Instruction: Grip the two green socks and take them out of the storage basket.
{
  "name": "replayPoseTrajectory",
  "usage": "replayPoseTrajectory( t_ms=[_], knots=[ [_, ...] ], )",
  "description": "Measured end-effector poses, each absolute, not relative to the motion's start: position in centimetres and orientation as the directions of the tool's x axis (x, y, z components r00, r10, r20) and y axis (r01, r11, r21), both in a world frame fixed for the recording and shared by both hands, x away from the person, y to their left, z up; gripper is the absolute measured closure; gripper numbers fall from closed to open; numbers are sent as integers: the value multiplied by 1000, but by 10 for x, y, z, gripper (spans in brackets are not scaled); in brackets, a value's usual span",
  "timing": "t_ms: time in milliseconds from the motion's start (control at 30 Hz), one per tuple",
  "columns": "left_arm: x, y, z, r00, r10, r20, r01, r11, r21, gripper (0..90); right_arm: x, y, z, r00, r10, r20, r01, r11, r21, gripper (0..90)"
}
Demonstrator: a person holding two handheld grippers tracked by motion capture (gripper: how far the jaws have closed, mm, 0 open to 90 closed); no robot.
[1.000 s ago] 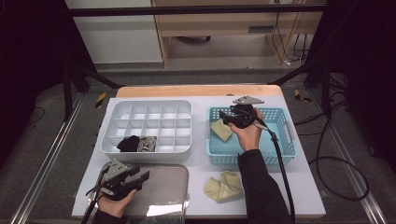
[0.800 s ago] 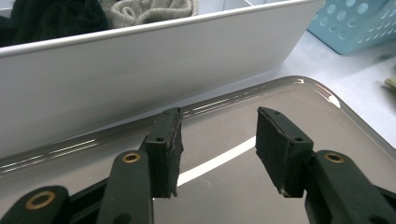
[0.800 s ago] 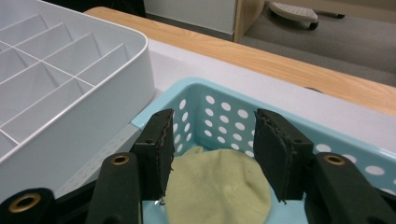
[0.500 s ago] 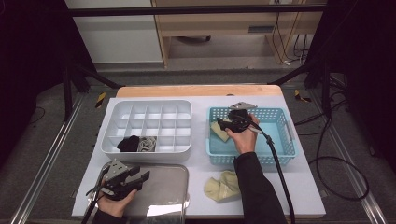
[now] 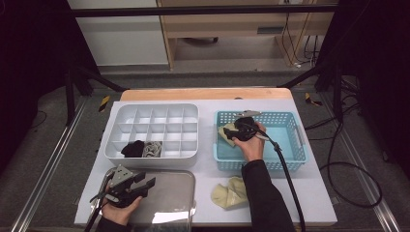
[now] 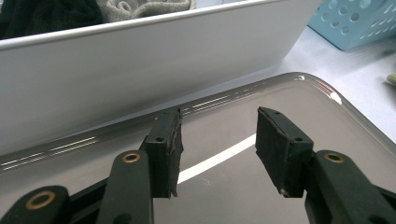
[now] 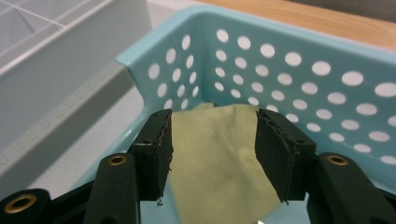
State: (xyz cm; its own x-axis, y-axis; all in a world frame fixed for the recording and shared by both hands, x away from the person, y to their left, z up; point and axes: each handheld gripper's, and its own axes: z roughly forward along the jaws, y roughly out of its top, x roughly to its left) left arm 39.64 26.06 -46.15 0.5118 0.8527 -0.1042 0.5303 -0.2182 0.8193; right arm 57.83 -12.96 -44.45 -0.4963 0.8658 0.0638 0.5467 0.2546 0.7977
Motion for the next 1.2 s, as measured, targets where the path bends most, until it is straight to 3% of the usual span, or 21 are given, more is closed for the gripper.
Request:
replayPoseTrajectory(
  t_ms=[367, 800, 967, 1000, 1167, 1200],
  knots=[
    [397, 260, -462, 511, 854, -100, 533, -223, 816, 501, 581, -128, -454, -502, 861, 87, 593, 269, 759, 386],
    [397, 260, -462, 512, 853, -102, 531, -221, 818, 502, 581, -125, -459, -512, 856, 80, 613, 298, 731, 439],
    [397, 260, -463, 516, 851, -96, 531, -230, 816, 504, 581, -126, -460, -508, 857, 81, 628, 305, 716, 539],
    [397, 260, -463, 513, 853, -99, 532, -225, 816, 504, 582, -127, -461, -504, 860, 81, 637, 306, 707, 622],
    [397, 260, -463, 516, 851, -96, 532, -230, 815, 505, 580, -127, -461, -499, 863, 78, 653, 316, 688, 755],
    [397, 260, -463, 517, 851, -95, 531, -231, 815, 506, 580, -128, -460, -496, 865, 82, 661, 314, 682, 839]
  ],
)
